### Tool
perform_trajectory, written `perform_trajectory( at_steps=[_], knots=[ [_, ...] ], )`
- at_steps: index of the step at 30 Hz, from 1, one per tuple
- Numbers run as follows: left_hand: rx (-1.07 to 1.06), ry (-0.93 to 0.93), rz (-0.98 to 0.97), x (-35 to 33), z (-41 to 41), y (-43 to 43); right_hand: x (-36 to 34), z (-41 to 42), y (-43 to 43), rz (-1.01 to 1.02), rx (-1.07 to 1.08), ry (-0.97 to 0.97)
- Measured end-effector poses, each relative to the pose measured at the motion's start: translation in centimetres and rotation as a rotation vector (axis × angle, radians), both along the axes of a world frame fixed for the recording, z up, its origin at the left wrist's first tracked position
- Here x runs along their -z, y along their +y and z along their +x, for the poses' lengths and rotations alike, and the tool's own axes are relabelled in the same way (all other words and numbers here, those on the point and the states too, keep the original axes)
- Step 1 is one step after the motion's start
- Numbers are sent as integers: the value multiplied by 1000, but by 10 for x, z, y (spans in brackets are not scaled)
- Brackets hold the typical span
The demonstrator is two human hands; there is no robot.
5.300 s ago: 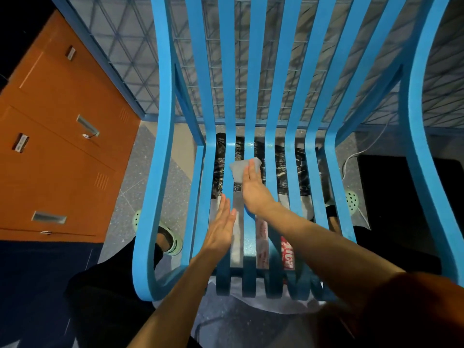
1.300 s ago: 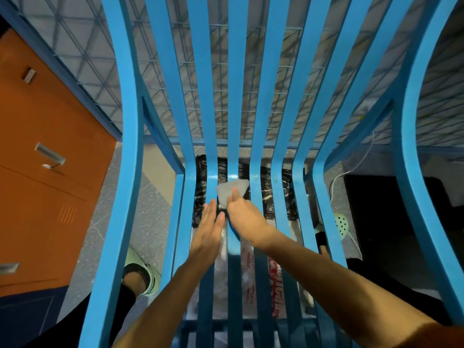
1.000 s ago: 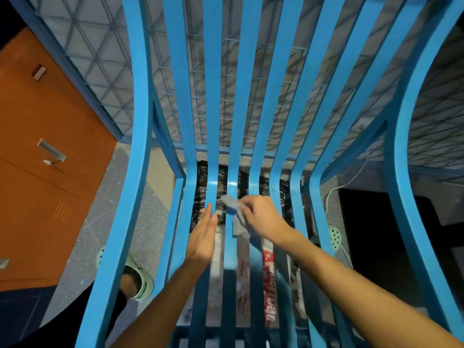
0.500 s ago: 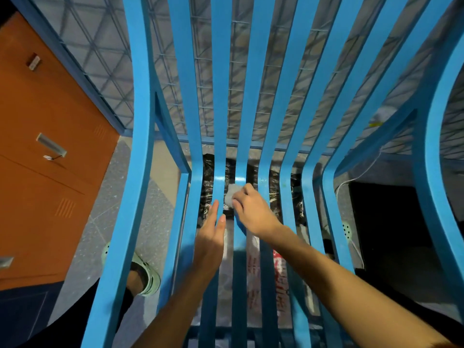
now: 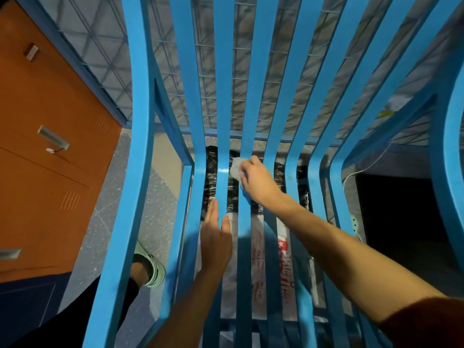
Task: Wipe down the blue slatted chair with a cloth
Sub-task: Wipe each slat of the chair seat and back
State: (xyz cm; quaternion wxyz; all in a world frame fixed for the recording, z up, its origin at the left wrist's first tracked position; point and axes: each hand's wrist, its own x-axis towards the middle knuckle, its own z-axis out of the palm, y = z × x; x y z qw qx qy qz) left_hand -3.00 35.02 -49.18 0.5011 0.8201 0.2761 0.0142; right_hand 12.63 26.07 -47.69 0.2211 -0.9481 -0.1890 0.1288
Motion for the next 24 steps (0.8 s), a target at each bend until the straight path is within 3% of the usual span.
perform_trajectory(
  at_steps=[5, 8, 13, 15, 18, 21, 24],
  knots=[
    [-13, -4, -1, -2, 1, 0, 5, -57, -8, -43, -53, -12],
    [-33, -23, -53, -1, -1, 2, -2, -122, -22, 68, -124, 0],
    [-28, -77, -144, -7, -1, 4, -43, -149, -35, 100, -116, 394],
    [-40, -79, -171, -9, -3, 4, -53, -126, -38, 194, 18, 490],
    [-29, -72, -173, -10, -5, 4, -49, -74, -30, 174, 146, 341],
    [41, -29, -109, -9, -3, 6, -26, -38, -15, 69, 76, 129],
    [111, 7, -30, -8, -2, 9, -6, -43, -1, -44, 27, 108]
  ],
)
